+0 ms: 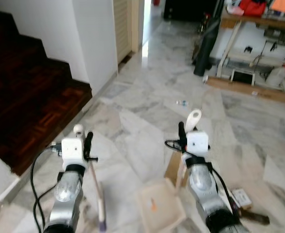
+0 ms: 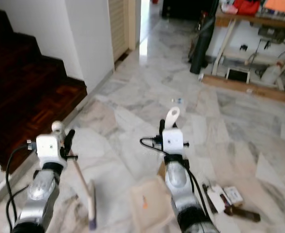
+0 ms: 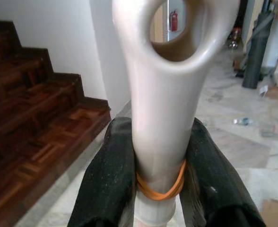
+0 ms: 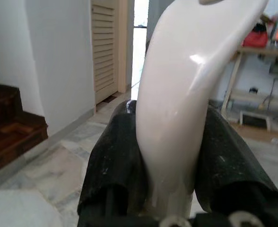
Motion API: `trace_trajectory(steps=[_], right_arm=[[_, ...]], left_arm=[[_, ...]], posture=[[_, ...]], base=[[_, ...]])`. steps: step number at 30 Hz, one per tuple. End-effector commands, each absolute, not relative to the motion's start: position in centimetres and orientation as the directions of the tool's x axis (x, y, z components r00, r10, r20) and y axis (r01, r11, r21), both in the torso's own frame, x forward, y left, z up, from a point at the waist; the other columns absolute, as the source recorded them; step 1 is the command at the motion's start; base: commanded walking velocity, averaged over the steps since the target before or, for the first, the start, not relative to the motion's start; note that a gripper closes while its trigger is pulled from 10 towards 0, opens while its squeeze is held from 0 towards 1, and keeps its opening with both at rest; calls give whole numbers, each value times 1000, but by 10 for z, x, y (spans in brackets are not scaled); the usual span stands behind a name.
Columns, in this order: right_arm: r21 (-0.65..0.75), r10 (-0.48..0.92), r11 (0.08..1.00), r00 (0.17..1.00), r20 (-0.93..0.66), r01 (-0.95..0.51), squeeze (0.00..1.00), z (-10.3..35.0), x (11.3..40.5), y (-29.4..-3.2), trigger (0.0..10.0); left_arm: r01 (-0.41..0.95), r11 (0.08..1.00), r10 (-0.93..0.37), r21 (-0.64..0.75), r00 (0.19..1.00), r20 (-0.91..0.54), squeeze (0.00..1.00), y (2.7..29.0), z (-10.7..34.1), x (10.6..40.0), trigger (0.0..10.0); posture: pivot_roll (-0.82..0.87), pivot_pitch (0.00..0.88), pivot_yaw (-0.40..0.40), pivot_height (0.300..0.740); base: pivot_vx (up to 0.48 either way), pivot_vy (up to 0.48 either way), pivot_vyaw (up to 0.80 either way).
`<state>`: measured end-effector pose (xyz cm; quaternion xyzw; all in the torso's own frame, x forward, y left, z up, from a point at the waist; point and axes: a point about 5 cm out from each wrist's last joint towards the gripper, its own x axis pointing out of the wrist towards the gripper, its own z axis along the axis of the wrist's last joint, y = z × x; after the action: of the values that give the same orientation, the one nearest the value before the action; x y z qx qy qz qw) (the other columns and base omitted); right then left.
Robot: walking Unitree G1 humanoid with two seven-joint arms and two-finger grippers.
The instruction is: Sweep floor
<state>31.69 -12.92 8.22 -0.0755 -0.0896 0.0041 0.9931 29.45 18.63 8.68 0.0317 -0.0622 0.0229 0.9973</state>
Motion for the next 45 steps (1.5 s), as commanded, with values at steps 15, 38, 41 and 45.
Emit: trace_trajectory(steps=[15, 38, 41, 45], right_arm=[[-161, 13, 987, 979, 204, 20, 0, 88, 319, -135, 10000], [-150, 7, 988, 978, 207, 24, 0, 90, 320, -136, 10000], [-150, 8, 988, 978, 208, 23, 0, 90, 320, -136, 10000], [-146, 11, 989, 977, 212, 20, 0, 91, 320, -135, 10000]], left_arm=[[-19, 998, 9, 53, 985, 170, 0, 177, 97, 298, 10000], [-22, 998, 12, 58, 985, 175, 0, 176, 98, 298, 10000], [-25, 998, 14, 58, 984, 176, 0, 176, 98, 298, 10000], [-27, 998, 16, 59, 984, 177, 0, 176, 98, 298, 10000]], posture=[[79, 0, 17, 740], [80, 0, 9, 740], [82, 0, 9, 740], [82, 0, 8, 740]], base=[[330, 0, 0], [334, 0, 0], [339, 0, 0], [337, 0, 0]])
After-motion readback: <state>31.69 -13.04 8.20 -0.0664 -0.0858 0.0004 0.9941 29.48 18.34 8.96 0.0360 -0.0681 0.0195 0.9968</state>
